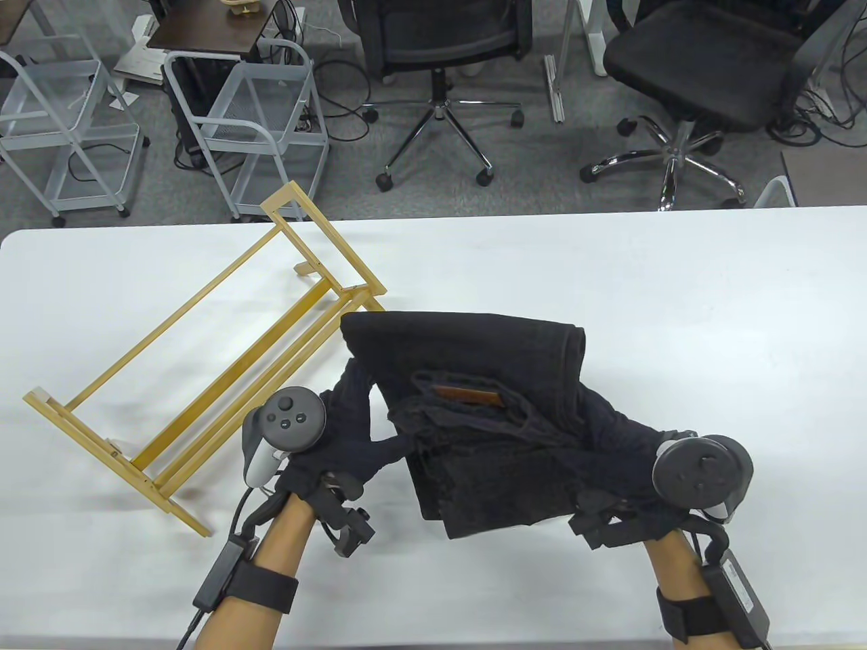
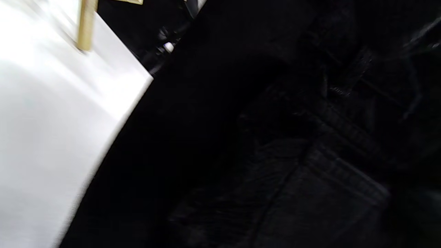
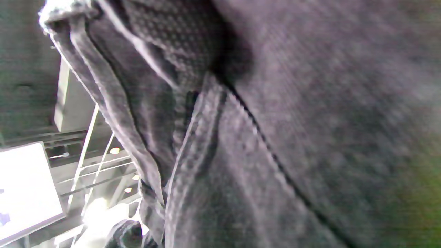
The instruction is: Hang trousers on book rack
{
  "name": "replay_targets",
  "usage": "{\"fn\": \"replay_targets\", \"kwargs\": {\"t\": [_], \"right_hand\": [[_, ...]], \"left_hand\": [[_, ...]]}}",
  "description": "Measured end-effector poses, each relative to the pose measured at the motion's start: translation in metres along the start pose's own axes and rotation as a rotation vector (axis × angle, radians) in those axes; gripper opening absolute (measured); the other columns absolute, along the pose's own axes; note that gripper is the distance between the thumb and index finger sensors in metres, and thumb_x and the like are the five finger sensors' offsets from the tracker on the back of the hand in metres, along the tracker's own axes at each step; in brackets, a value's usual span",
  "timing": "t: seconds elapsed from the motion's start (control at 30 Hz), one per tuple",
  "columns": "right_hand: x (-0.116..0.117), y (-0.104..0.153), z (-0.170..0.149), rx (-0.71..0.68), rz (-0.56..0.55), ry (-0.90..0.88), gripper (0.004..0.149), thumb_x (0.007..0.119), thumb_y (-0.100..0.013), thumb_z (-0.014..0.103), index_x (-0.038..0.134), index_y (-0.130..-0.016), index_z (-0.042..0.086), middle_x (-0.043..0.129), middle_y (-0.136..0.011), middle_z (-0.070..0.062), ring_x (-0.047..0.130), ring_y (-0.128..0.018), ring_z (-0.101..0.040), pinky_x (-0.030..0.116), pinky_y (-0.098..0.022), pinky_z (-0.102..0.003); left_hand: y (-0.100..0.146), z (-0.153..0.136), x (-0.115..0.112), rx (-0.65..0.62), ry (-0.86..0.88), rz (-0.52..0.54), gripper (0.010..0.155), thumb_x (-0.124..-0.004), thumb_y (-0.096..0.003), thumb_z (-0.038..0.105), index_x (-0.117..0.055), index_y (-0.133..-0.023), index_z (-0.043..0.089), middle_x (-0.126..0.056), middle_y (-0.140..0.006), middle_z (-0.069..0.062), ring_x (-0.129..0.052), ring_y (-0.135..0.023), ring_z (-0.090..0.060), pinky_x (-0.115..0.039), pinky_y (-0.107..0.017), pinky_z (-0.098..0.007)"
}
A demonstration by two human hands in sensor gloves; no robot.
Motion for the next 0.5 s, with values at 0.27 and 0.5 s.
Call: {"fn": "replay_targets", "kwargs": {"t": [0.27,0.5], "right_hand": [[-0.002,0.0,0.001,-0.016,-0.029,-0.063,0.066,0.095,-0.033,0.027,0.06,-0.089,0.031,0.076,-0.098,0.004,0.108,-0.066,-0.026,0.097,-0.043,-0.042],[-0.002,0.001,-0.004,0.002,-0.055,-0.098,0.066,0.095,-0.034,0.027,0.06,-0.09,0.03,0.075,-0.098,0.004,0.107,-0.067,-0.025,0.096,-0.043,-0.043]], "left_hand": [[0.007,0.016,0.008,-0.173,0.225,0.146,0.099,-0.092,-0.0299,0.06,-0.033,-0.102,0.026,-0.068,-0.109,0.004,-0.071,-0.107,-0.033,-0.05,-0.074,-0.069],[0.016,0.044,0.003,-0.313,0.218,0.225,0.08,-0.098,-0.0298,0.048,-0.053,-0.094,0.035,-0.073,-0.106,0.007,-0.081,-0.102,-0.032,-0.058,-0.073,-0.066]]}}
Point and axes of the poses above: the tracker on the back of each hand, its own z axis roughly to the thumb side, its own y axis roughly from the fingertips to the wrist, x = y × z, the point moved 2 cm from there along -y, roughly from the wrist to the fingertips
